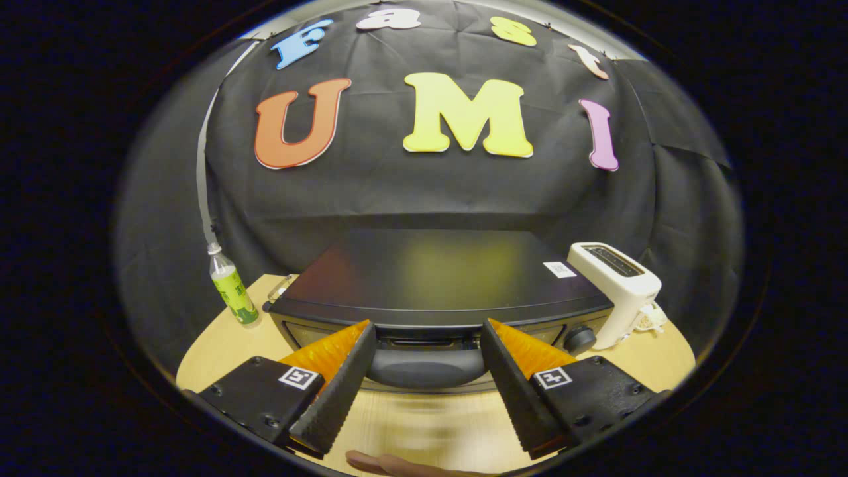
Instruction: Open the toaster oven, put the food inside, and close the toaster oven door.
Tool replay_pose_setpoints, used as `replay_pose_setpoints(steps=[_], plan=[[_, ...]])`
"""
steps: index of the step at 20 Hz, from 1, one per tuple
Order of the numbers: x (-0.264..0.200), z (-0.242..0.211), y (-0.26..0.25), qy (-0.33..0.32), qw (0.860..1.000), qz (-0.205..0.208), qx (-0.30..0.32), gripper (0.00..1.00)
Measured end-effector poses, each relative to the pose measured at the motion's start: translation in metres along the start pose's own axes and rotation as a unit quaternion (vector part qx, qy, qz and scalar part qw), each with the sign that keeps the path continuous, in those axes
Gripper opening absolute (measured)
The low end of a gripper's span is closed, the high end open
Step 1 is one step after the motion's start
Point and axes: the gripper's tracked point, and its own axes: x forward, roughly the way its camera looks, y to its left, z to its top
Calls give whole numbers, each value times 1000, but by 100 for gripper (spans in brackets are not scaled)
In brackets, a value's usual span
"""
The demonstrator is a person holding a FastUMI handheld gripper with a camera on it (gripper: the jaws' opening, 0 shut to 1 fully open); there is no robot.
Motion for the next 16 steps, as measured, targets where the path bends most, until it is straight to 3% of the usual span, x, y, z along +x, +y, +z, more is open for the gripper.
replay_pose_setpoints(steps=[4, 9, 16], plan=[[-3, -1, 1, 0, 1000, -5, -12, 100], [-10, -8, 0, -18, 1000, 24, -7, 100], [-43, -36, -2, 11, 999, 38, -21, 100]])
